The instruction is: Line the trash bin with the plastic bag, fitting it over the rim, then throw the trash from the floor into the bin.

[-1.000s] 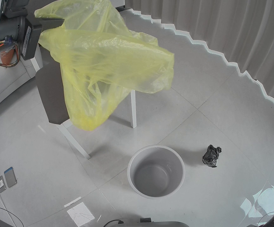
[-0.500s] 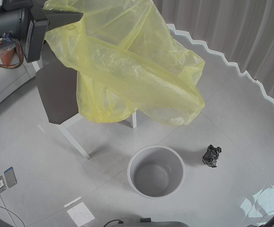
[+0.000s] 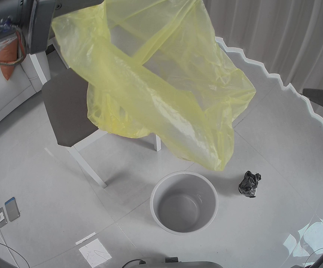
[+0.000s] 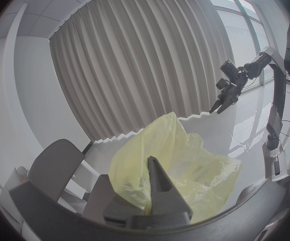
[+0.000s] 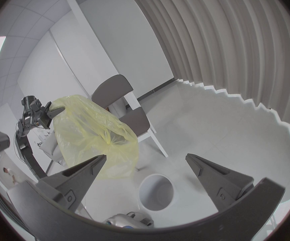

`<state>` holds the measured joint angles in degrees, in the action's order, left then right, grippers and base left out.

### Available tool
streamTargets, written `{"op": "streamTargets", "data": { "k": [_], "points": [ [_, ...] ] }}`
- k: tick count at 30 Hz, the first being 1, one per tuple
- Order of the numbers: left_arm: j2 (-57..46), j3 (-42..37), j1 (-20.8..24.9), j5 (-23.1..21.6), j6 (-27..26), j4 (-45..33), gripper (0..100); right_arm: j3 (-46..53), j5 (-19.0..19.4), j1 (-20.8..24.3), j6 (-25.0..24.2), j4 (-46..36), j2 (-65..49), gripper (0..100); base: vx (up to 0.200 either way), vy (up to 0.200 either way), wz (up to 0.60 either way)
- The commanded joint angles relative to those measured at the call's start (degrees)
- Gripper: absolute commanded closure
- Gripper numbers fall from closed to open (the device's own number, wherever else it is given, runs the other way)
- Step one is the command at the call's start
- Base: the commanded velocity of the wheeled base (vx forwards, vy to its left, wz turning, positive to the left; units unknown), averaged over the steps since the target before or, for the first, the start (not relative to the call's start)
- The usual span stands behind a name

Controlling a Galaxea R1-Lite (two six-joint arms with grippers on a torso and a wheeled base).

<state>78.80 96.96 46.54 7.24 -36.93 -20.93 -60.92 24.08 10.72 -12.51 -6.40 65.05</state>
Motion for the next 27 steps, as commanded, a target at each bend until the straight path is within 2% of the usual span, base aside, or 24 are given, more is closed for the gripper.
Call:
{"op": "streamTargets", "data": {
  "k": [1,10,19,27],
  "points": [
    [1.8,2.4,1.6,0.0,0.0,0.0,100,-3.5,-0.2,3.0,-1.4,0.3,5.8,0,0.000,0.000,0.00],
    [3.8,2.9,4.8,0.2,0.1,1.1,100,-7.5,-0.3,5.1,-1.5,1.9,13.3,0,0.000,0.000,0.00],
    [6.0,3.0,4.7,0.2,0.3,3.6,100,-6.7,-0.3,7.0,-1.4,1.8,14.2,0,0.000,0.000,0.00],
    [7.3,3.9,4.3,0.3,0.6,4.7,100,-4.3,-0.4,7.0,-1.2,1.9,13.4,0,0.000,0.000,0.00]
  ]
}}
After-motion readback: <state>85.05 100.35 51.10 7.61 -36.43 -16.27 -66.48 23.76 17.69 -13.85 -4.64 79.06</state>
